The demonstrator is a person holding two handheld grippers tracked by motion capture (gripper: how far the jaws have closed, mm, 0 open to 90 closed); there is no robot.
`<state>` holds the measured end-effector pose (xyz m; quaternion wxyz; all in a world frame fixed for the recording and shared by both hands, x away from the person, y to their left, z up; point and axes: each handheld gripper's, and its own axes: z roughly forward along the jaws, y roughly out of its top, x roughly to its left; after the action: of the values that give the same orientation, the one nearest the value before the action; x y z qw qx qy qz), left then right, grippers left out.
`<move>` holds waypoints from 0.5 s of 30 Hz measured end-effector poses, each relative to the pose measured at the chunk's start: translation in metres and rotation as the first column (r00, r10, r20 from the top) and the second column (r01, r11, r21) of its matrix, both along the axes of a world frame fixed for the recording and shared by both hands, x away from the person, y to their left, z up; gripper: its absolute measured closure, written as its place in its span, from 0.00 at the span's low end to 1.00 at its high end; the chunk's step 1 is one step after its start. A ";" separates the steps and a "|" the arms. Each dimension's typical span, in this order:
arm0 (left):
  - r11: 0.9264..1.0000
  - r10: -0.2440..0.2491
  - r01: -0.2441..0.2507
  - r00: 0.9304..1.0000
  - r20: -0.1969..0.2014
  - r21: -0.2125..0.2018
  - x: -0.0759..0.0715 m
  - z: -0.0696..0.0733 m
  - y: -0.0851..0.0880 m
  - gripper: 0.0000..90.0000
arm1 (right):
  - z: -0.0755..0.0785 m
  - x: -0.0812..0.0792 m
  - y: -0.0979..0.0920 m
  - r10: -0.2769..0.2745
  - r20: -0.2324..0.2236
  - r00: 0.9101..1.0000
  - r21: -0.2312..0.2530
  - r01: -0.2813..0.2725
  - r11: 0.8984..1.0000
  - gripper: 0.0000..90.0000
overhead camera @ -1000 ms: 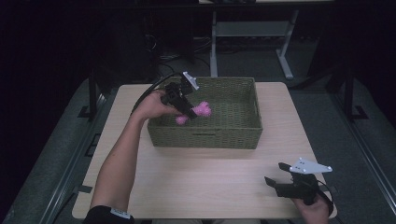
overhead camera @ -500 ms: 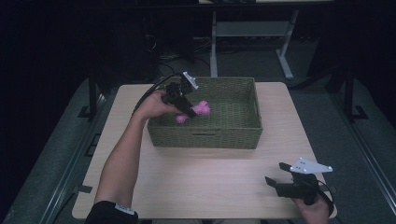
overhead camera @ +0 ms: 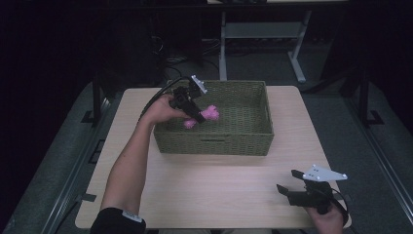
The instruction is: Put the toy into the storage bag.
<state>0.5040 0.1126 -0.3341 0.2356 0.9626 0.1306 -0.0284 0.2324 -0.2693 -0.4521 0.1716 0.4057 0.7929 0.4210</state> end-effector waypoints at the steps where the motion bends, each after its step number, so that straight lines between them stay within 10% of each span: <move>1: 1.000 0.001 -0.001 1.000 -0.002 -0.001 0.000 0.000 0.000 0.65 | 0.000 0.000 0.000 0.000 0.000 1.000 0.000 0.000 1.000 0.24; 15: 1.000 0.004 -0.004 1.000 -0.017 0.008 0.006 -0.009 -0.001 0.65 | 0.000 0.001 -0.001 -0.006 -0.002 1.000 -0.002 0.006 1.000 0.24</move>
<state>0.5097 0.1116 -0.3432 0.2305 0.9631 0.1347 -0.0354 0.2329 -0.2705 -0.4525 0.1726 0.4083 0.7923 0.4191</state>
